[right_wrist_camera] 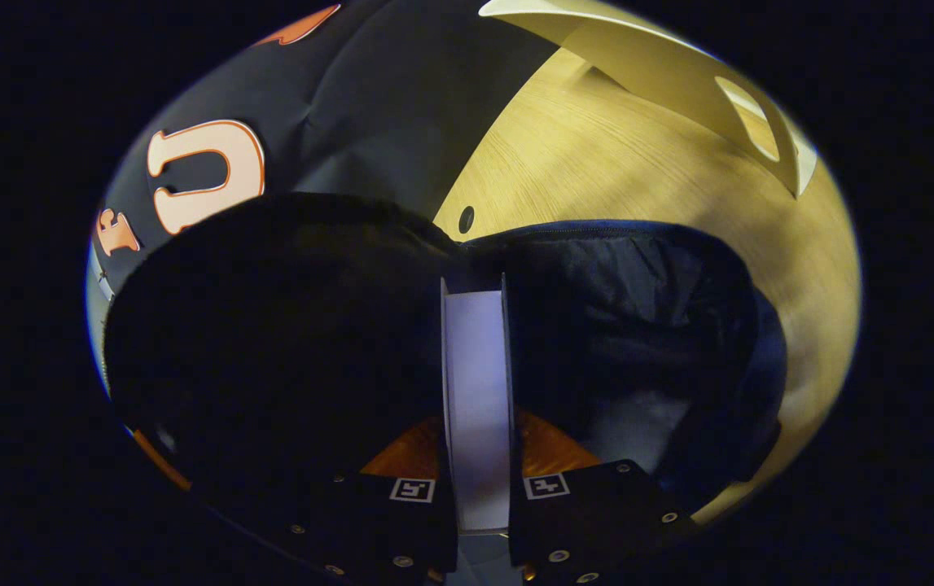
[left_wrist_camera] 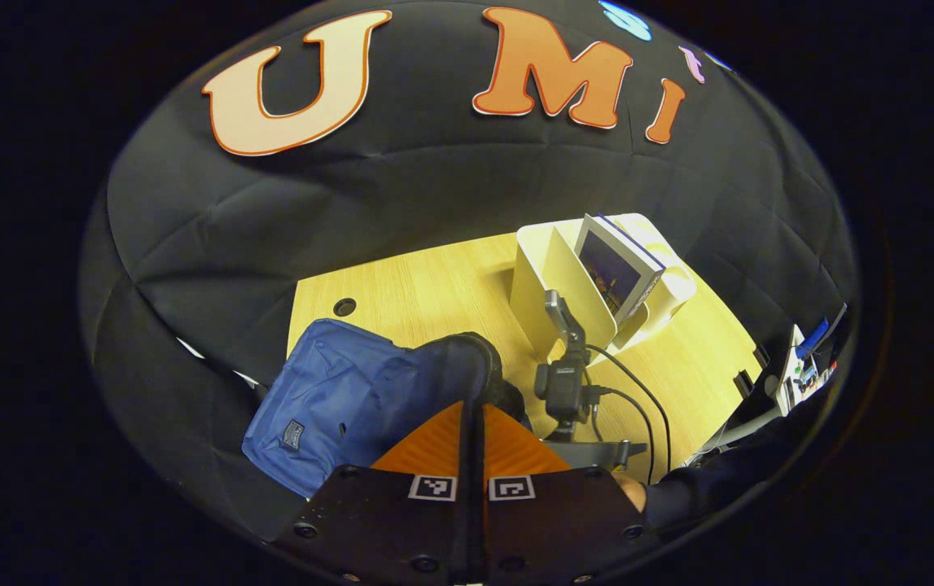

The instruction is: Open the schoolbag, grab two books from the bookshelf and put them into the schoolbag.

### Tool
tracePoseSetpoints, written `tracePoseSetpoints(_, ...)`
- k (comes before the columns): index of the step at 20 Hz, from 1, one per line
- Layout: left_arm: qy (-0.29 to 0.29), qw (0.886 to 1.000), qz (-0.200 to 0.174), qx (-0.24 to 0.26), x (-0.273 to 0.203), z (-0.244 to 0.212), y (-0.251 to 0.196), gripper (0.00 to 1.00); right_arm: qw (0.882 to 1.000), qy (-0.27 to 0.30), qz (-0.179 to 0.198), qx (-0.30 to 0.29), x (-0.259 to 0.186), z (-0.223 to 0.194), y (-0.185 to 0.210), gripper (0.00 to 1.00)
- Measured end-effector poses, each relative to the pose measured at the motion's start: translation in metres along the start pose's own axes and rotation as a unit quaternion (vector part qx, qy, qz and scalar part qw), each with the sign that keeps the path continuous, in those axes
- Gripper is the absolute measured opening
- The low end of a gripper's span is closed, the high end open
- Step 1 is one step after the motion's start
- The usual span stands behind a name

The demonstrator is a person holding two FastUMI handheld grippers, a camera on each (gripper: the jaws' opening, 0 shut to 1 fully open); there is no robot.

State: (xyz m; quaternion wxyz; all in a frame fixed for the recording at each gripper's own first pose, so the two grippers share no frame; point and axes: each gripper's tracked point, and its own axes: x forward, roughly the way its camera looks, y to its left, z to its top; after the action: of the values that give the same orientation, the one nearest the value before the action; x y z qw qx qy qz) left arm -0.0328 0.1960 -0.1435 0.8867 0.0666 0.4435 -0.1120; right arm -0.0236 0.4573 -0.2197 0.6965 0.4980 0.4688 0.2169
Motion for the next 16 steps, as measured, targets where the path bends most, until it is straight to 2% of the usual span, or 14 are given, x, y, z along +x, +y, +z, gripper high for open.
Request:
tracePoseSetpoints(1,0.0,1.0,-0.001,0.001,0.0,0.001,-0.001,0.0,1.0,-0.002,0.003,0.001,0.003,-0.001,0.002,0.14)
tracePoseSetpoints(2,0.003,1.0,0.0,0.0,0.001,-0.001,0.0,0.0,1.0,-0.007,0.005,0.0,0.007,0.0,0.003,0.25)
tracePoseSetpoints(4,0.003,1.0,0.007,-0.002,0.001,-0.002,0.004,0.01,1.0,0.001,0.005,0.009,0.013,-0.005,0.003,0.26)
tracePoseSetpoints(6,-0.002,1.0,0.016,-0.009,0.004,0.0,0.015,0.0,1.0,0.016,-0.01,0.025,0.008,-0.006,0.002,0.31)
tracePoseSetpoints(7,-0.004,1.0,0.021,-0.011,0.007,0.002,0.02,0.01,0.999,0.017,-0.022,0.019,0.006,-0.003,0.002,0.22)
tracePoseSetpoints(8,-0.005,1.0,0.024,-0.016,0.007,0.002,0.024,0.01,0.999,0.02,-0.028,0.016,0.003,0.0,0.003,0.37)
tracePoseSetpoints(9,-0.006,0.999,0.026,-0.018,0.007,0.002,0.026,0.0,0.999,0.04,-0.033,0.011,-0.003,-0.003,0.002,0.38)
tracePoseSetpoints(10,-0.005,0.999,0.028,-0.022,0.008,0.001,0.026,0.01,0.998,0.059,-0.033,0.009,-0.007,-0.005,0.002,0.24)
tracePoseSetpoints(11,-0.005,0.999,0.028,-0.022,0.009,0.001,0.026,0.01,0.996,0.078,-0.043,0.009,-0.017,-0.007,-0.001,0.39)
tracePoseSetpoints(14,-0.003,0.999,0.028,-0.029,0.013,-0.001,0.024,0.01,0.994,0.081,-0.067,-0.016,-0.045,0.005,-0.009,0.46)
tracePoseSetpoints(15,-0.002,0.999,0.026,-0.031,0.015,-0.002,0.023,0.01,0.993,0.088,-0.072,-0.025,-0.056,0.006,-0.009,0.29)
tracePoseSetpoints(16,-0.002,0.999,0.028,-0.033,0.016,-0.002,0.022,0.01,0.993,0.089,-0.072,-0.029,-0.067,0.01,-0.007,0.65)
